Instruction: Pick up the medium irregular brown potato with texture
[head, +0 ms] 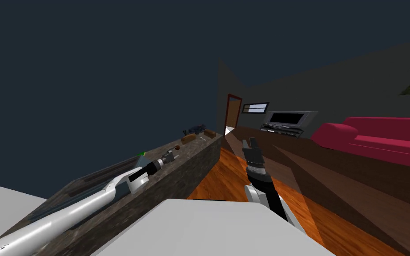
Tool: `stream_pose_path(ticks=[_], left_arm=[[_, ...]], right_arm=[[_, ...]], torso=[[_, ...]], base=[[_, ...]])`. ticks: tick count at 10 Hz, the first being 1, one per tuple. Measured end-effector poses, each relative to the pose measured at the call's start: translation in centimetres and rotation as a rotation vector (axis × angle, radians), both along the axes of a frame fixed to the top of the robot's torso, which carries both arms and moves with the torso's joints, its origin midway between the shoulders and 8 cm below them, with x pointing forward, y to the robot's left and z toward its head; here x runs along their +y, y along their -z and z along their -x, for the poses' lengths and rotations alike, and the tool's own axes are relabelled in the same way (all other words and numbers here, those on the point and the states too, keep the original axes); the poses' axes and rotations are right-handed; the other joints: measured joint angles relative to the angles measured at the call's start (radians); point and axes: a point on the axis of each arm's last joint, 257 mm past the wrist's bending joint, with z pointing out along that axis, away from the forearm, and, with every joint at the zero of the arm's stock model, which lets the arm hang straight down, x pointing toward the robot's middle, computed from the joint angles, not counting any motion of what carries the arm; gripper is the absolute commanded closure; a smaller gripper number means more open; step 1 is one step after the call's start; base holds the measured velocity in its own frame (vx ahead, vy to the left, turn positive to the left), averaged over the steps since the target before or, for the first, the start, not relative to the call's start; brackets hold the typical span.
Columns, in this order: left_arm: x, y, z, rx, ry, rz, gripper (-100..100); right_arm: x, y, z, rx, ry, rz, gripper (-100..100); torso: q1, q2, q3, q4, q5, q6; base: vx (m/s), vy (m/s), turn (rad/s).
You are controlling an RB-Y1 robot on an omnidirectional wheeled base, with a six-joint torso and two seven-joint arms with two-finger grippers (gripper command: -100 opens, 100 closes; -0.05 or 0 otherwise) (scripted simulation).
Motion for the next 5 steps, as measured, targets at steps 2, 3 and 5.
stream_pose_path(ticks=[2,3,5], left_arm=[[2.2,1.3,0.5,0.057,-0.024,-0.032,-100],[3.6,2.1,0.9,0.093,-0.041,-0.051,-100],[6.1,3.3,1.5,0.146,-0.068,-0.088,-100]], right_arm=[[0.0,0.0,0.0,0.0,0.0,0.0,0],[0.0,0.0,0.0,0.0,0.0,0.0,0],[0.0,0.0,0.0,0.0,0.0,0.0,0]], torso=[[0.001,0.0,0.0,0.0,0.0,0.0],[0.001,-0.001,0.0,0.0,0.0,0.001],[0.0,-0.001,-0.001,0.0,0.0,0.001]], base=[[0.006,0.058,-0.291],[0.008,0.055,-0.155],[0.011,0.053,-0.222]])
